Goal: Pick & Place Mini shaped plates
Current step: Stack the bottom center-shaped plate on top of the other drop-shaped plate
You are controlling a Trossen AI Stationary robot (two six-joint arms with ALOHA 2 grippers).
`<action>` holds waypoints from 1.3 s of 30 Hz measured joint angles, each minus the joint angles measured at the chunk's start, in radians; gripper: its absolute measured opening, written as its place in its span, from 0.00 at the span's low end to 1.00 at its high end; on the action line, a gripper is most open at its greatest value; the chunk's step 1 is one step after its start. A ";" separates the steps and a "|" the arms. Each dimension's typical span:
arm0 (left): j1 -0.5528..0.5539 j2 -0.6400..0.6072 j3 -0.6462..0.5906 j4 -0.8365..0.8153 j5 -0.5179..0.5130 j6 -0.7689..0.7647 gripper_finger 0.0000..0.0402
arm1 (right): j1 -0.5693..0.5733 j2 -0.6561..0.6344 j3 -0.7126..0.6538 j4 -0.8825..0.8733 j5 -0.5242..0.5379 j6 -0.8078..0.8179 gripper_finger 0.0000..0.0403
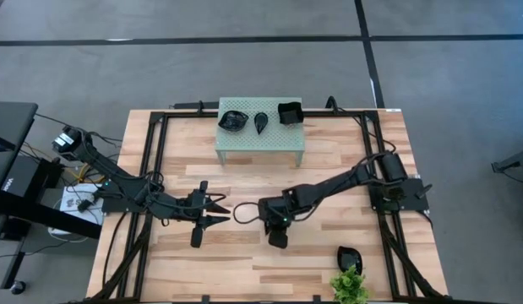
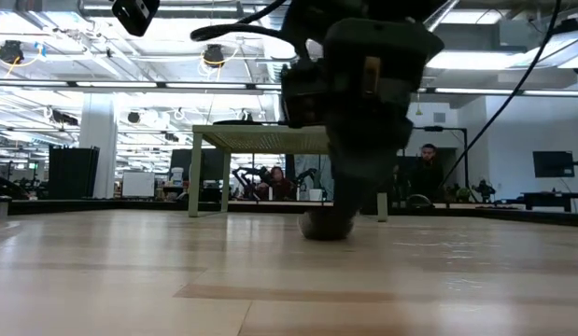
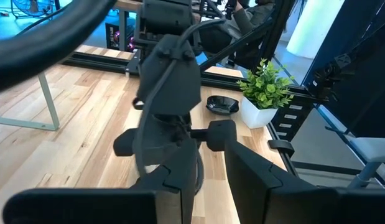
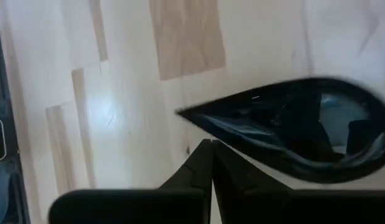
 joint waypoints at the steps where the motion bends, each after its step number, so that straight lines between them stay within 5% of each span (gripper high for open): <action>1: 0.000 0.000 0.000 0.000 0.000 0.000 0.21 | -0.005 0.000 0.004 -0.006 -0.005 -0.006 0.00; 8: 0.000 0.000 0.000 -0.001 0.000 0.000 0.21 | 0.004 -0.016 0.067 -0.163 -0.067 -0.049 0.00; 17: 0.000 0.000 0.000 -0.005 0.000 0.000 0.21 | 0.021 -0.016 0.122 -0.198 0.139 -0.358 0.01; 31: 0.000 0.000 0.000 -0.005 0.000 0.000 0.21 | 0.045 0.013 0.109 -0.138 0.213 -0.508 0.24; 39: 0.000 0.000 0.000 0.003 0.000 0.000 0.21 | 0.037 0.013 0.105 -0.164 0.214 -0.508 0.27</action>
